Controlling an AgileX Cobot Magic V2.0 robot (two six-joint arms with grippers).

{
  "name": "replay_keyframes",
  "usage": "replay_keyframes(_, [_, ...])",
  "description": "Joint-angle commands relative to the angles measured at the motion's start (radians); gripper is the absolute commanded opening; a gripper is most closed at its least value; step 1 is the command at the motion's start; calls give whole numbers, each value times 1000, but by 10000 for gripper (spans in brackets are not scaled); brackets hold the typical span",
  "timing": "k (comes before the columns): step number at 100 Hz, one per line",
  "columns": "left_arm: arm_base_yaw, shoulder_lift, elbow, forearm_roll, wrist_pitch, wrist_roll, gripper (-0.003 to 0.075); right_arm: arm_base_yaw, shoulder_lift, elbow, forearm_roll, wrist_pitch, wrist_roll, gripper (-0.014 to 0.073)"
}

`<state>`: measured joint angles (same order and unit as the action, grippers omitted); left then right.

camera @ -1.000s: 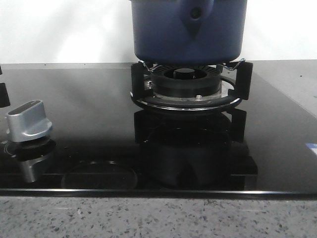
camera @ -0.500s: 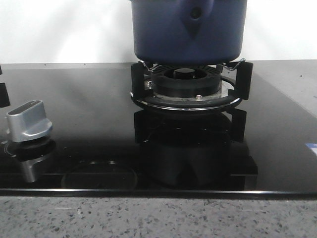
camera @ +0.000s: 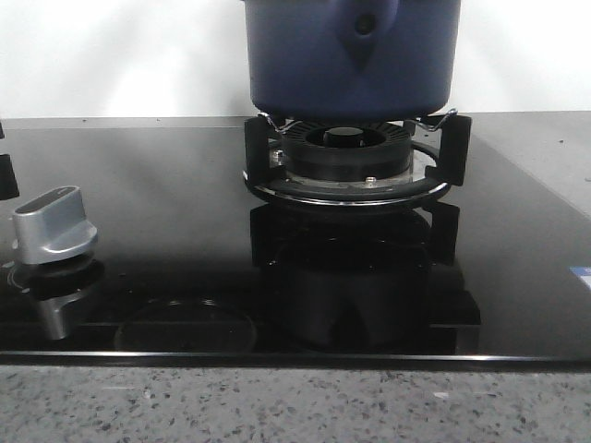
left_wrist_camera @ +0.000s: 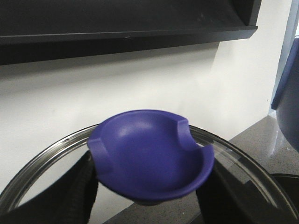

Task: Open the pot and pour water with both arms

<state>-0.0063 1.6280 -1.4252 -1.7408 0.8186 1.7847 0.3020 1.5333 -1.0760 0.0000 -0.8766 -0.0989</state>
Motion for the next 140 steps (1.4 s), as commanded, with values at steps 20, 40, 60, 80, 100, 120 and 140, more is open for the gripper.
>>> replay_keyframes(20, [1,-58,-40,-108,37,-10,211,-2,-39,-26,0,-96,-3,-46])
replay_keyframes(40, [1,-58,-40,-108,37,-10,211,-2,-39,-26,0,-96,-3,-46])
replay_keyframes(60, [1,-58,-40,-108,37,-10,211,-2,-39,-26,5,-96,-3,-46])
replay_keyframes(80, [1,-58,-40,-108,37,-10,211,-2,-39,-26,51,-58,-3,-46])
replay_keyframes(100, [1,-58,-40,-106,64,-10,211,-2,-43,-38,76,78,-3,-46])
replay_keyframes(120, [-1,-58,-40,-104,107,-10,211,-2,-61,-102,83,353,-3,-46])
replay_keyframes(140, [-34,-58,-40,-104,131,-10,211,-57,-98,-223,143,721,-3,-46])
